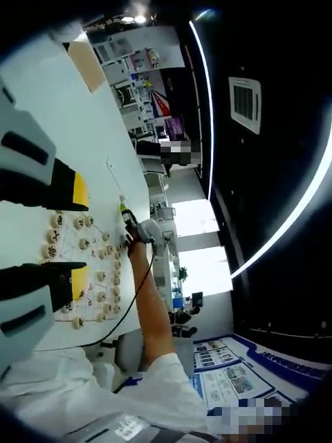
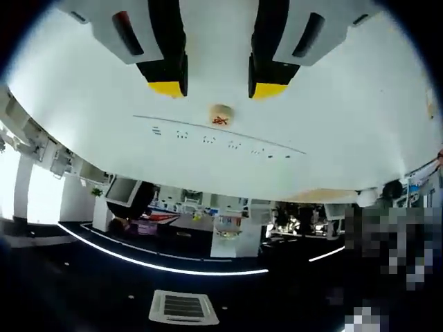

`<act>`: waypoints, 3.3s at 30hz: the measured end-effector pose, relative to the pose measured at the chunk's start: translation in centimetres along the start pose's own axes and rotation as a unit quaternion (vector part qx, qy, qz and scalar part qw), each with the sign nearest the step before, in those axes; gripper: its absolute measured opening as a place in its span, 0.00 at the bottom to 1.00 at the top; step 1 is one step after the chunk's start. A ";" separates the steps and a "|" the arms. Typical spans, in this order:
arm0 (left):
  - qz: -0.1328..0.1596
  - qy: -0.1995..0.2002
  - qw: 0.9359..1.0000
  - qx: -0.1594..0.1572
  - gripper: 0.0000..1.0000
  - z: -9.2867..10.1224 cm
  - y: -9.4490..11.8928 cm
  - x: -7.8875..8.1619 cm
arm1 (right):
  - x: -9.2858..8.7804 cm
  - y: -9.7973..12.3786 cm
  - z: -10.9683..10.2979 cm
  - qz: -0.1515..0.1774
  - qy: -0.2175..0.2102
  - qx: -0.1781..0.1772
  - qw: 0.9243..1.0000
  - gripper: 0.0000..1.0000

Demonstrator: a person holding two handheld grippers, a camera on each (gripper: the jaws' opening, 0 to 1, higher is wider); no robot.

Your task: Pick up the chess pieces one by one and place each piece onto its starting position on the chessboard, setting the pieces on their correct points until all the chess pieces are arranged in the starting layout

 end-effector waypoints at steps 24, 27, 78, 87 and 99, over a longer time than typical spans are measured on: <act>-0.002 0.003 1.000 -0.012 0.31 0.6 -0.6 0.0 | 0.8 -2.7 -0.6 -0.017 -0.032 -0.005 0.999 0.19; -0.003 0.002 1.000 -0.012 0.31 0.5 -0.6 0.0 | 0.9 -2.6 -0.8 -0.018 -0.027 0.005 0.999 0.19; -0.005 -0.020 1.000 -0.023 0.31 2.2 -0.5 0.6 | -13.4 38.7 -16.7 -0.039 -0.014 0.180 0.983 0.19; -0.006 -0.018 1.000 -0.020 0.31 2.0 -0.5 0.5 | -13.3 38.8 -16.0 -0.030 -0.013 0.168 0.985 0.23; -0.002 -0.018 1.000 -0.022 0.31 2.1 -0.5 0.7 | -2.9 38.0 -14.0 0.132 -0.048 0.138 0.980 0.41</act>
Point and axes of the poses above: the point that each gripper's makers call its tool centre point, and the gripper's own axes: y roughly backward along the fingers, z roughly to its right, x roughly out of its top, the point moved 9 cm from there along y, roughly backward along the fingers, and after that the axes turned 10 degrees about x, right-handed, at the moved point
